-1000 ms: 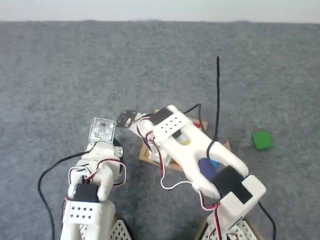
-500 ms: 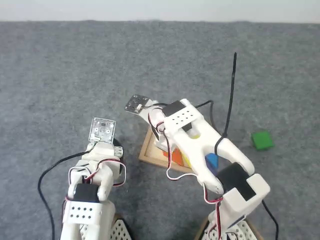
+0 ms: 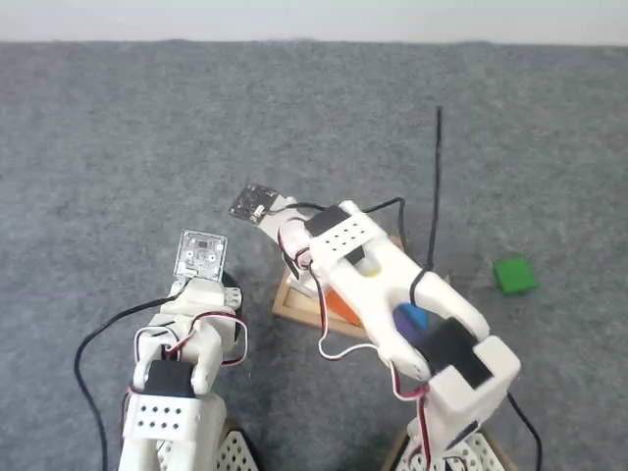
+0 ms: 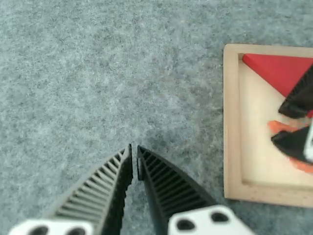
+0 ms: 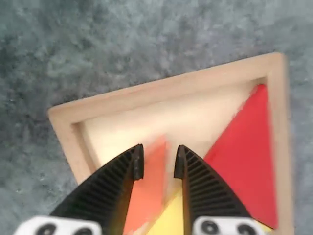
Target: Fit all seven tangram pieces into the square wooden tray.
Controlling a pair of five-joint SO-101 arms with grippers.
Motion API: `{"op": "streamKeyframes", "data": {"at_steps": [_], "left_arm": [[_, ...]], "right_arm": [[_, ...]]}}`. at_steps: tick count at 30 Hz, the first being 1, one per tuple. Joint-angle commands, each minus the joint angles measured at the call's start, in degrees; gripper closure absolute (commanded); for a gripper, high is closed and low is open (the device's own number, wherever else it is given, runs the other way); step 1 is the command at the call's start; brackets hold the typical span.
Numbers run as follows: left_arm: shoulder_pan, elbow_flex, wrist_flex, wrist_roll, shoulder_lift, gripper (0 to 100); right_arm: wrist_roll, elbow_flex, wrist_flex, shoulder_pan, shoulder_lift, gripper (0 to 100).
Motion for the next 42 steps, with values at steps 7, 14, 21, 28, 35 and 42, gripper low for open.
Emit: {"op": "streamKeyframes", "data": {"at_steps": [7, 14, 21, 28, 35, 42], "left_arm": [[-0.26, -0.48, 0.09, 0.26, -0.70, 98], [-0.26, -0.48, 0.09, 0.26, -0.70, 98], [-0.26, -0.48, 0.09, 0.26, -0.70, 98], [-0.26, -0.48, 0.09, 0.26, -0.70, 98], [-0.26, -0.48, 0.09, 0.26, -0.70, 98], [-0.26, -0.48, 0.09, 0.26, -0.70, 98]], "right_arm": [[-0.53, -2.37, 3.21, -0.31, 2.15, 88.3], [1.05, -0.44, 4.62, -0.31, 1.63, 88.3], [3.96, 0.53, 7.60, -0.48, 1.19, 88.3], [3.96, 0.18, 13.49, -0.31, -4.53, 88.3], [3.87, 0.09, 13.41, -0.57, -5.41, 88.3], [3.87, 0.09, 13.41, -0.75, -5.05, 87.9]]}}
